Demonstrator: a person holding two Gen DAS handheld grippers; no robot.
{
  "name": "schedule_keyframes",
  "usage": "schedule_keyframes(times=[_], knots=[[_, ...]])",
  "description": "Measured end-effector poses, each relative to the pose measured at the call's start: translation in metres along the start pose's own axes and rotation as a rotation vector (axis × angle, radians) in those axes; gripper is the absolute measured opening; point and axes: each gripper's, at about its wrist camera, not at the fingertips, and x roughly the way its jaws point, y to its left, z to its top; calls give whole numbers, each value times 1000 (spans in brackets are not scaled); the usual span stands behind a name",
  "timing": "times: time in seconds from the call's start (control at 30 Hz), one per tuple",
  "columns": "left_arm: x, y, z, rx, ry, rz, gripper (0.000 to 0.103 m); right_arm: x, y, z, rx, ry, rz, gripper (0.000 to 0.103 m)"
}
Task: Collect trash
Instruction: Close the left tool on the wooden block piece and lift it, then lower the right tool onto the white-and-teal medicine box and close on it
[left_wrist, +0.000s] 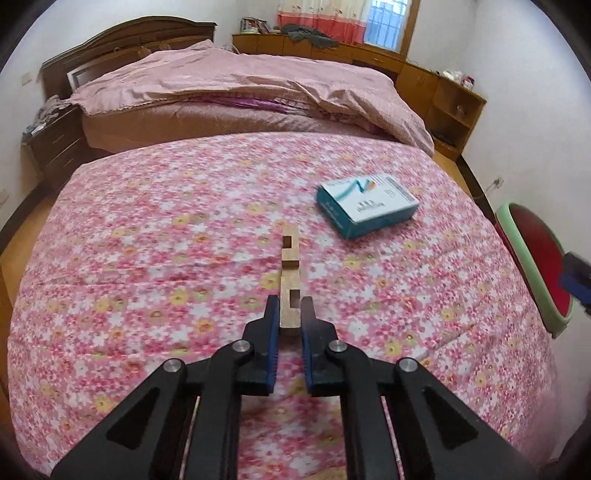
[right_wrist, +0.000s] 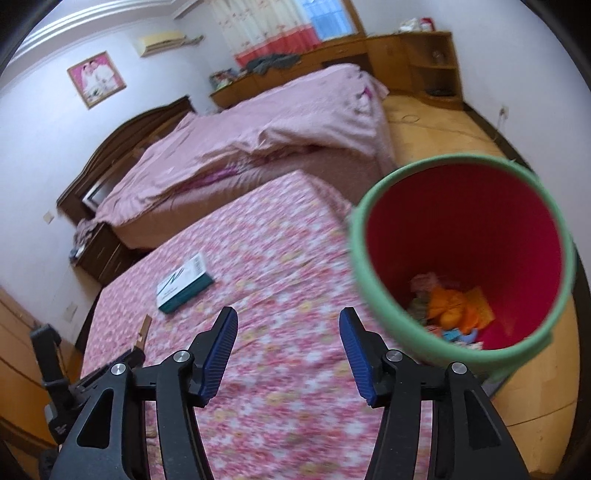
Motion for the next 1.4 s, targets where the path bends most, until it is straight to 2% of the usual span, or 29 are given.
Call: schedule_keyframes(times=[0.13, 0.4, 0.63, 0.8, 1.03, 1.27, 1.4], knots=[[-5, 26, 7, -50, -34, 31, 9, 26, 24, 1, -18, 31, 22, 59], [-3, 75, 19, -170, -84, 93, 9, 90, 60, 8, -103, 114, -14, 59], [0, 107, 11, -255, -99, 91, 9, 135, 90, 18, -248, 87, -128, 59], [0, 115, 9, -293, -105, 78, 9, 156, 102, 27, -308, 66, -154, 59], [-2, 124, 8, -334, -102, 79, 9, 181, 126, 41, -319, 70, -69, 59], [-3, 132, 8, -355, -106, 92, 9, 160, 143, 34, -265, 58, 1, 59], [-5, 132, 8, -359, -109, 99, 9, 152, 154, 22, -275, 72, 47, 59]])
